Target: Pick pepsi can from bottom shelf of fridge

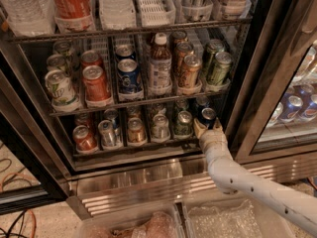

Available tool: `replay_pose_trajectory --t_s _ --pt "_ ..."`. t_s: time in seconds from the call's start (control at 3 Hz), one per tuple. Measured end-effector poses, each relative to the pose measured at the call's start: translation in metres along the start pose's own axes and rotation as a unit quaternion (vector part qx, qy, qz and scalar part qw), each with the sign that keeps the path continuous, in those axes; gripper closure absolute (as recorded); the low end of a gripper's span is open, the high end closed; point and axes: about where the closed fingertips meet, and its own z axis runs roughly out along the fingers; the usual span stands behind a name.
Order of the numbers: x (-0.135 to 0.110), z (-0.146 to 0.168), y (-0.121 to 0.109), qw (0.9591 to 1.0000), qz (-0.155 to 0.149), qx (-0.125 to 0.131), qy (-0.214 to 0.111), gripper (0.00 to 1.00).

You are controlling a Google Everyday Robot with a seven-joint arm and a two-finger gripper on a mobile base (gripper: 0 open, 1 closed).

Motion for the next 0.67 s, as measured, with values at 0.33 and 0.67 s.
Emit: replay_pose_trajectory --t_s 0.33,0.67 --pt "-0.008 -0.004 0.0 0.9999 -0.004 0.008 -0.005 1.0" --pt "-0.022 -0.011 -0.001 0.9998 -0.011 0.012 -0.013 1.0"
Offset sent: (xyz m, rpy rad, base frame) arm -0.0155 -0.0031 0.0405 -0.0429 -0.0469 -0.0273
